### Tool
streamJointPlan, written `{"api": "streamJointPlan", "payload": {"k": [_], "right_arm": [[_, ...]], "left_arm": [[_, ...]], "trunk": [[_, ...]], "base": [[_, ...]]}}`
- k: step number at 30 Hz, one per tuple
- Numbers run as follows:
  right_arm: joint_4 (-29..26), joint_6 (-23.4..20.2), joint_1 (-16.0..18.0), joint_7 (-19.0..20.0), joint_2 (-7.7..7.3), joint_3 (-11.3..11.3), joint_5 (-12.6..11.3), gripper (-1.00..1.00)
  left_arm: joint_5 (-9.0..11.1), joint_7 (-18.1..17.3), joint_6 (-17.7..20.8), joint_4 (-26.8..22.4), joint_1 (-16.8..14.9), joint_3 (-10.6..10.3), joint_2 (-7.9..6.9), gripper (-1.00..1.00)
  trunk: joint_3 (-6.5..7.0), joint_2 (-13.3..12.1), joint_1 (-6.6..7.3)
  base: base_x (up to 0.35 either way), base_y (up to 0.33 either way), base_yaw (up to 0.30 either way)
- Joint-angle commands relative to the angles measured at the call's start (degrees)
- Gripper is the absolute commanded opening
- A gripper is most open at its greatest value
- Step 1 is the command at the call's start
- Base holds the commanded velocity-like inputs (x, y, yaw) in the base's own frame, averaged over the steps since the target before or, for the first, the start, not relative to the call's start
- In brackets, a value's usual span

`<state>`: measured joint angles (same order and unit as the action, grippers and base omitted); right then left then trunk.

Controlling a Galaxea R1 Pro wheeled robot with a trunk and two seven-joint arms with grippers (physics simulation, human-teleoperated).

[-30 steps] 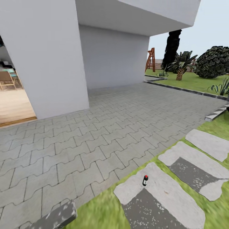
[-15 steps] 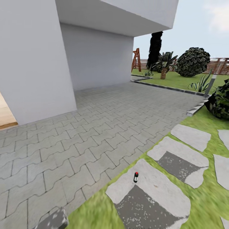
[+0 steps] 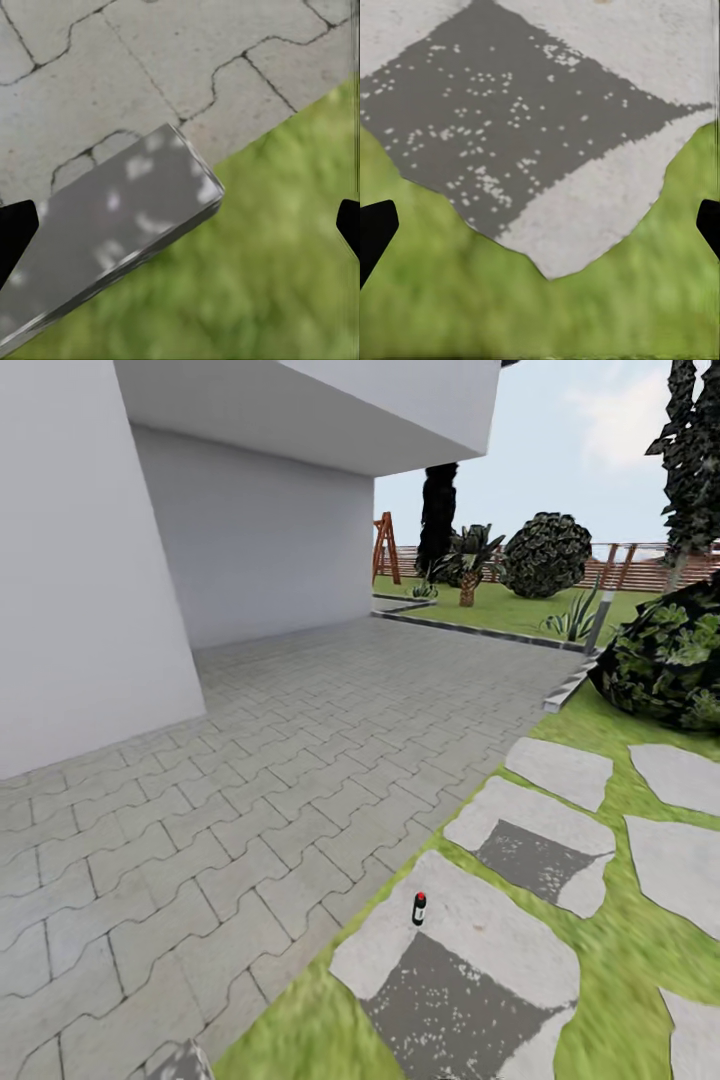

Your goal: In the garden, pick up the pesticide atomizer on the floor and spray pesticide onto both trees until each tree trunk is fully covered.

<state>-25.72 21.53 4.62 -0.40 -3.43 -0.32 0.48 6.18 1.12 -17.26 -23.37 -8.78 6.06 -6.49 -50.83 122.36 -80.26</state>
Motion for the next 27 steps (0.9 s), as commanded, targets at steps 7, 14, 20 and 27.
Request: {"api": "streamJointPlan", "payload": {"k": [7, 14, 20, 27], "right_arm": [[0.05, 0.18, 0.04, -0.04, 0.01, -0.03, 0.05, 1.00], [0.05, 0.18, 0.04, -0.04, 0.01, -0.03, 0.05, 1.00], [0.05, 0.18, 0.04, -0.04, 0.01, -0.03, 0.05, 1.00], [0.05, 0.18, 0.04, -0.04, 0.01, -0.03, 0.05, 1.00]], "left_arm": [[0.59, 0.02, -0.22, -0.01, -0.01, -0.14, -0.02, 1.00], [0.59, 0.02, -0.23, -0.01, -0.01, -0.15, -0.02, 1.00], [0.59, 0.02, -0.22, -0.01, -0.01, -0.17, -0.03, 1.00], [0.59, 0.02, -0.18, -0.01, -0.01, -0.16, -0.03, 1.00]], "trunk": [[-0.05, 0.02, 0.01], [-0.05, 0.02, 0.01], [-0.05, 0.02, 0.01], [-0.05, 0.02, 0.01]], "base": [[0.000, 0.012, -0.262], [0.000, 0.001, -0.262], [0.000, 0.000, -0.262], [0.000, 0.000, -0.262]]}}
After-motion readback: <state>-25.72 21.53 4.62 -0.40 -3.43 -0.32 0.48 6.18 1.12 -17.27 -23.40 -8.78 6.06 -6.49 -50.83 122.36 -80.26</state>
